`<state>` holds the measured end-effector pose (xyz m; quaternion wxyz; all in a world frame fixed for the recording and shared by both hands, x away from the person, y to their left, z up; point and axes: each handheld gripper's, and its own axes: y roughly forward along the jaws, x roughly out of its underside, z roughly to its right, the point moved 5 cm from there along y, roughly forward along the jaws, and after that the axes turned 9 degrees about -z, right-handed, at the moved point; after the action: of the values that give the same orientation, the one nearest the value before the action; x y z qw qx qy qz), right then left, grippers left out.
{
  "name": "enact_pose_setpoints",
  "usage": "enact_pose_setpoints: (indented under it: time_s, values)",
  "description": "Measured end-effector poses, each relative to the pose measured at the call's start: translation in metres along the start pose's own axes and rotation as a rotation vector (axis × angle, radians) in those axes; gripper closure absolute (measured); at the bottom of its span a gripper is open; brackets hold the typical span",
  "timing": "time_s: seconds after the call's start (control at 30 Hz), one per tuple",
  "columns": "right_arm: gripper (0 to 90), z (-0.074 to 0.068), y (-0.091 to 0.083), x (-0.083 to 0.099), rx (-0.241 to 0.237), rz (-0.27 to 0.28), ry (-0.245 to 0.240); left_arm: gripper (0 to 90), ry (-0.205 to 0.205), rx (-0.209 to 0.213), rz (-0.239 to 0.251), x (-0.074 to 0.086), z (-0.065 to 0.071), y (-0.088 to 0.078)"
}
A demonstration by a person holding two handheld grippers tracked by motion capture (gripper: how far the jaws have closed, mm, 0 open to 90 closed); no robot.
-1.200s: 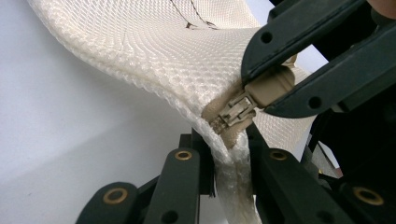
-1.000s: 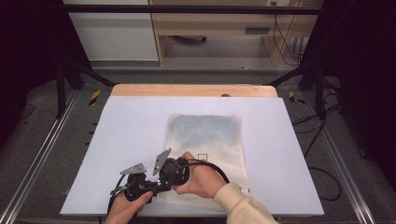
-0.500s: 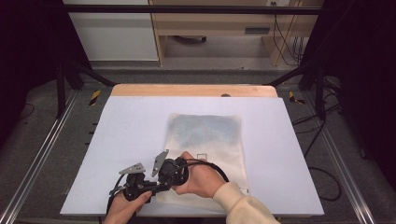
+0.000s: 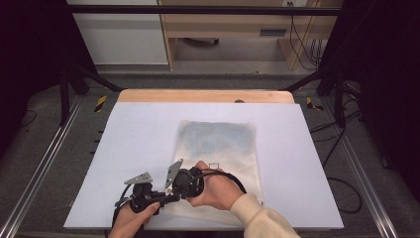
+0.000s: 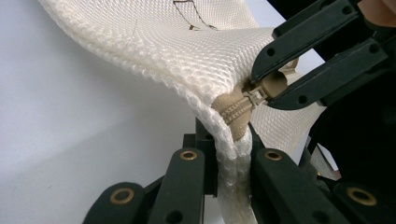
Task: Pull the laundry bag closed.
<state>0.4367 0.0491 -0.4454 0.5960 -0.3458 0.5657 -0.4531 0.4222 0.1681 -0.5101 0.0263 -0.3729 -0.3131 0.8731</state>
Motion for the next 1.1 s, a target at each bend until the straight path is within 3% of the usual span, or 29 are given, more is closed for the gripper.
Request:
enact_pose_setpoints:
  time_s: [1.1]
  values:
    - [82.2,0.0,0.0,0.011,-0.001,0.02,0.008,83.8,0.026,-0.003,-0.005,-0.002,0.004,-0.001]
